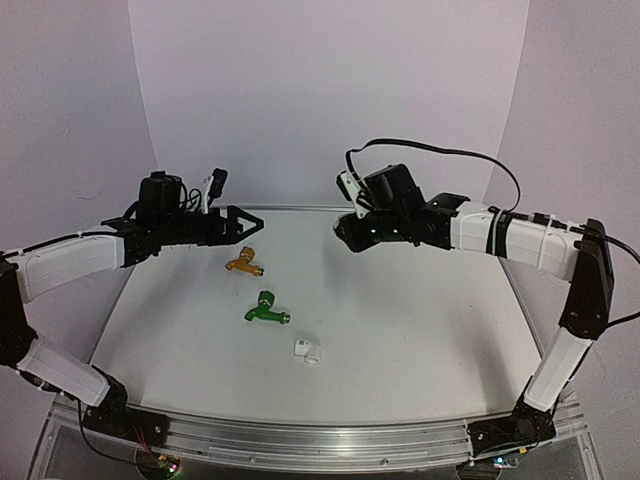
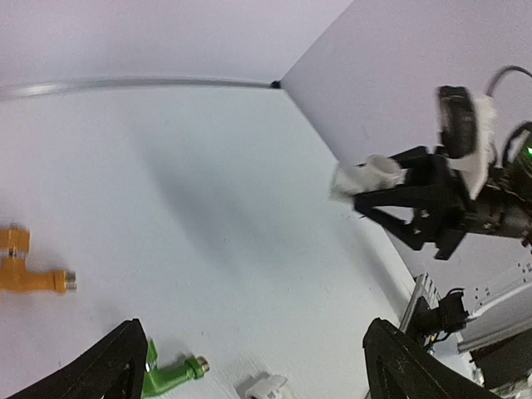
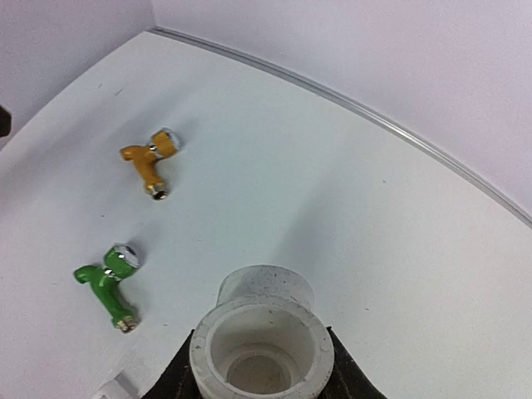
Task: Install the water faucets
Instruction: Pick up the water faucet from the center of the board.
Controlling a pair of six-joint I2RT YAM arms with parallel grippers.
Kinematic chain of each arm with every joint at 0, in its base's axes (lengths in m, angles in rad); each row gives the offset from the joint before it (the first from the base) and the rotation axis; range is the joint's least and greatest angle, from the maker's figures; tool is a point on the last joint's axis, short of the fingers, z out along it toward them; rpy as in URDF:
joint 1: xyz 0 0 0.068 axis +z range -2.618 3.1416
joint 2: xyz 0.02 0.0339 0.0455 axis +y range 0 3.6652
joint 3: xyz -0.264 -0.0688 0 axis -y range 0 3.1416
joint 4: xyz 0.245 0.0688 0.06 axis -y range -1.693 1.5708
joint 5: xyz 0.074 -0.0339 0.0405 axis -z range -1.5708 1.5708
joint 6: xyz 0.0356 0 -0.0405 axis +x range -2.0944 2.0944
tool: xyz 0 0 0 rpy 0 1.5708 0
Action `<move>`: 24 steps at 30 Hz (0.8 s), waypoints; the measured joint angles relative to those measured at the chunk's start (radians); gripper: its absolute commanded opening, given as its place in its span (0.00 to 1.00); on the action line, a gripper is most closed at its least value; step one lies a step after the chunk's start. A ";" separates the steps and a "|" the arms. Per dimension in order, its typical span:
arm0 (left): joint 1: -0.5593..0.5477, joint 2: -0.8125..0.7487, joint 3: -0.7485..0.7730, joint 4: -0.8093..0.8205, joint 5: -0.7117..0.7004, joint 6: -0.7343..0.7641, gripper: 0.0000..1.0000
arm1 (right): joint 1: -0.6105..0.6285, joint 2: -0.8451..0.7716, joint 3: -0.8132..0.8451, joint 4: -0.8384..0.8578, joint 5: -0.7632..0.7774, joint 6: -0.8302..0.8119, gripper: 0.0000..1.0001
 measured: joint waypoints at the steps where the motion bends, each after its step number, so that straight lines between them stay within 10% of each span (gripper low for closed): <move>1: 0.000 0.012 0.004 -0.038 -0.019 -0.023 0.93 | -0.001 -0.015 -0.019 -0.003 0.031 -0.001 0.00; 13: -0.178 0.374 0.282 -0.554 -0.307 -0.106 0.80 | 0.000 -0.165 -0.173 -0.007 0.105 -0.074 0.00; 24: -0.224 0.511 0.364 -0.694 -0.432 -0.151 0.75 | 0.000 -0.203 -0.192 -0.006 0.028 -0.105 0.00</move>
